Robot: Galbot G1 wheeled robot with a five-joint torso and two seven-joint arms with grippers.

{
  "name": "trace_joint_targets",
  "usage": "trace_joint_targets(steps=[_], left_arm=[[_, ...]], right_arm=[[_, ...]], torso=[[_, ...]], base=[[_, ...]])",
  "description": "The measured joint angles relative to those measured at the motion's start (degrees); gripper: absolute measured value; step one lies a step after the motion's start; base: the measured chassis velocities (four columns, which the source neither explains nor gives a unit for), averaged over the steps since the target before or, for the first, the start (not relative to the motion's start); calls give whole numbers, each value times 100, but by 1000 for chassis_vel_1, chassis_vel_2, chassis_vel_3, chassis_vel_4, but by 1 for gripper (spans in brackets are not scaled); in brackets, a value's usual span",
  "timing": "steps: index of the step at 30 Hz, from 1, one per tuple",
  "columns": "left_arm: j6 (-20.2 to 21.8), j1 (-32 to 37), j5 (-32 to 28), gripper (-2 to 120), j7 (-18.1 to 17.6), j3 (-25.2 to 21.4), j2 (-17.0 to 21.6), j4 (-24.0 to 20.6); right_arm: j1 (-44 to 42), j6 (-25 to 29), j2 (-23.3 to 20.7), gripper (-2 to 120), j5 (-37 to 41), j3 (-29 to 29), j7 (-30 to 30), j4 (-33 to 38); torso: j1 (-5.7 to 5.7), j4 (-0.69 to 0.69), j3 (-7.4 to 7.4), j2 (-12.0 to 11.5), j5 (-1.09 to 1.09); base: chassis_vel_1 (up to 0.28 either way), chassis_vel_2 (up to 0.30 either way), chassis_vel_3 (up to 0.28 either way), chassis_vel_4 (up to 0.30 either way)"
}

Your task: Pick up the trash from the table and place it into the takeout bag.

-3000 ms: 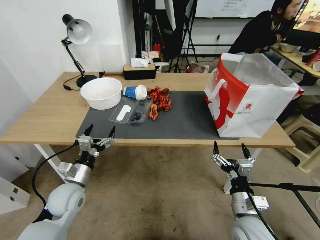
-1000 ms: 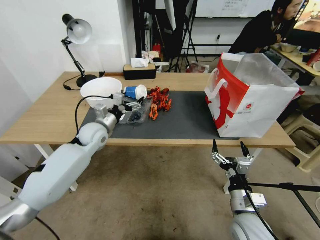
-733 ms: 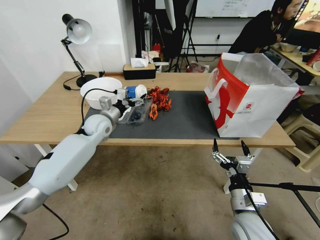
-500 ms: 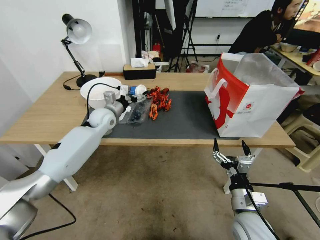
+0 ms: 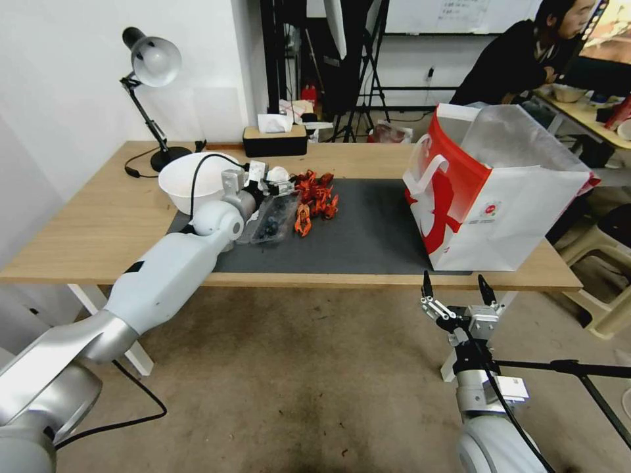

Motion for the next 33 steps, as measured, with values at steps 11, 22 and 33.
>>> trace_joint_targets(steps=[11,22,33], left_arm=[[390,-211,299,98,-917,189,-243,242],[585,-242,299,96,-1263,280,-356,270],[692,-332,419,79,-1448,337,-445,390]], right_arm=[[9,1,20,100,8,6,6,-19],[9,14,15,100,21,25,9,-30],[21,23,25,100,22,24,9,-43]], torso=[[0,0,-1,0,0],[0,0,-1,1,0],[0,0,-1,1,-1]], base=[[0,0,0,0],[0,0,0,0],[0,0,0,0]])
